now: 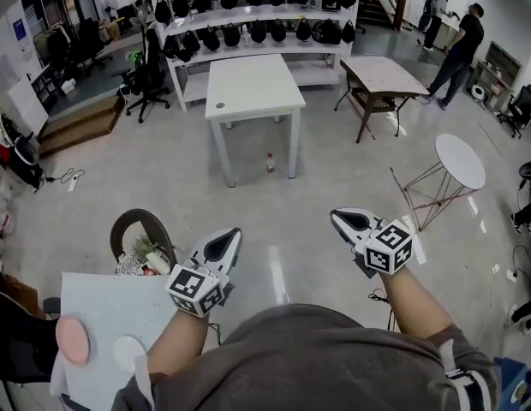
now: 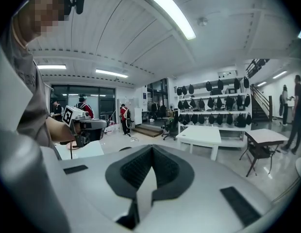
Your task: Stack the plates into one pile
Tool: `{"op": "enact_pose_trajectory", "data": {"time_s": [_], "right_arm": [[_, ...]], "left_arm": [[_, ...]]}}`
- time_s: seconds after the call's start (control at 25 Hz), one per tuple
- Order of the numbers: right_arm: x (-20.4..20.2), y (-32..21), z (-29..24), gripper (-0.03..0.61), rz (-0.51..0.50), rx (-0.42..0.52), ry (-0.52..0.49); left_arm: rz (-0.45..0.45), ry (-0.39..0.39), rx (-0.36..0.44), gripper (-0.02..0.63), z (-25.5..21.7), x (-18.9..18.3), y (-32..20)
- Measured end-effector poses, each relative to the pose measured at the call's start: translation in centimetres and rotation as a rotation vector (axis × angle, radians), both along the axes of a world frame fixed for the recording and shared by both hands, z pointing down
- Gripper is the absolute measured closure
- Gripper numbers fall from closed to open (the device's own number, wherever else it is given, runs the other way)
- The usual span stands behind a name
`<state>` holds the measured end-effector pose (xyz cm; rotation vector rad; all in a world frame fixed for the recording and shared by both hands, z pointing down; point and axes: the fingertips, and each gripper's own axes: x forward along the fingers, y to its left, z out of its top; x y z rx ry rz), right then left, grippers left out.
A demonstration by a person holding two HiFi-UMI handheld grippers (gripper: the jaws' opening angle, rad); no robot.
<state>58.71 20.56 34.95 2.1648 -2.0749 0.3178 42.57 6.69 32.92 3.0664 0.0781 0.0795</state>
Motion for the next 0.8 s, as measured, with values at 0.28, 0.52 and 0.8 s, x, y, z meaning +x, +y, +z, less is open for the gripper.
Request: {"op": "enact_pose_trajectory", "data": {"time_s": [0.28,0.52,0.8], "right_arm": [[0.0,-0.5,0.4,0.588,-0.013,-0.003,0.004],[-0.5,-0.4,-0.7,0.588,-0.021,-0.011,0.009],[-0.1,-0.9,0.0,0.588,-0.025,-0.002,0.011]], "left_arm": [[-0.005,0.002,0.001,0.607,0.4,-0.2,-0.2],[-0.004,0.002,0.000,0.607,-0.8,-0.5,0.1],[-0.006,0.010,0.006,0.607,0.0,-0.2,-0.4]]}}
